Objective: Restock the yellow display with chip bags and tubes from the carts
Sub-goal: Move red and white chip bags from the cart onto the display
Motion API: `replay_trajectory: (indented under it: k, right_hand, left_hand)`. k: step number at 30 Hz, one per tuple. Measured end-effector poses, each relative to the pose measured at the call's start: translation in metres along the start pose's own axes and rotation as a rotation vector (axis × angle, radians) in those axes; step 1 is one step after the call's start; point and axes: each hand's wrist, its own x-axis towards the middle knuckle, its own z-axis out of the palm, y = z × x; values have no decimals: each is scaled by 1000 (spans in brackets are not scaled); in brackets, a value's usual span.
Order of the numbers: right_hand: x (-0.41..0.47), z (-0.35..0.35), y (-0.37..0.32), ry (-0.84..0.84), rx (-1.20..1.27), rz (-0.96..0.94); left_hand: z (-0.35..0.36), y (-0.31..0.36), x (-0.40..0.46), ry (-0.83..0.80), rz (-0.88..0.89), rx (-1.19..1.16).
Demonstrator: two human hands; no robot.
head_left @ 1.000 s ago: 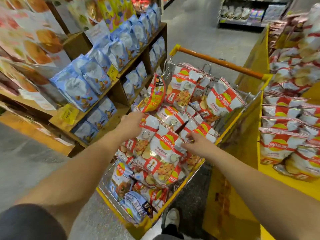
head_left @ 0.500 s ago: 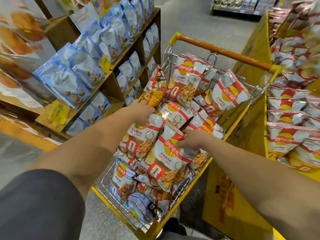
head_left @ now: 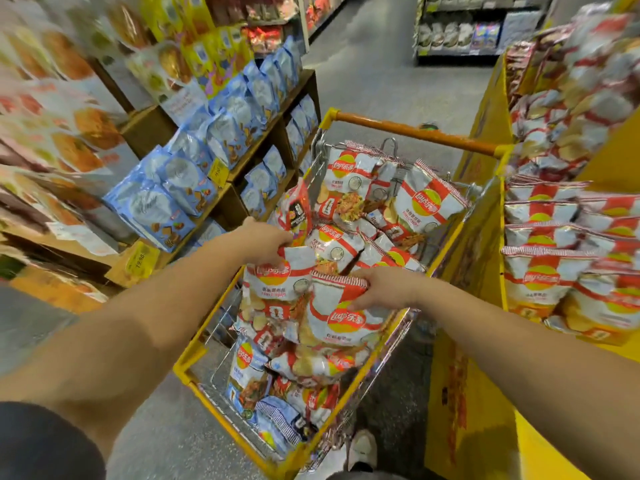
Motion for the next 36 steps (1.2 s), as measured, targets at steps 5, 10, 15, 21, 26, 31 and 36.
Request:
replay_trajectory:
  k: [5,10,15,21,26,31,36]
  right_hand:
    - [-66,-60,10,80,-273,-164]
    - [-151,-119,46,205,-186,-177]
    - [-227,-136,113,406,-47,-110]
    - [-305,-118,200,537,9,16]
    - [-344,-103,253,529,69,60]
    - [-359,-92,285,451,162,189]
    - [-351,-83,312,363,107,293]
  left_hand:
    - [-83,62,-32,177,20,44]
    - [-167,152,-41,432,133,-66]
    - [-210,241,-27,646,302,-169]
    - [-226,352,-5,667,333,-269]
    - [-212,412,4,610,435,-326]
    - [-206,450,12,397,520,-363]
    - [-186,482,37,402,489,-229]
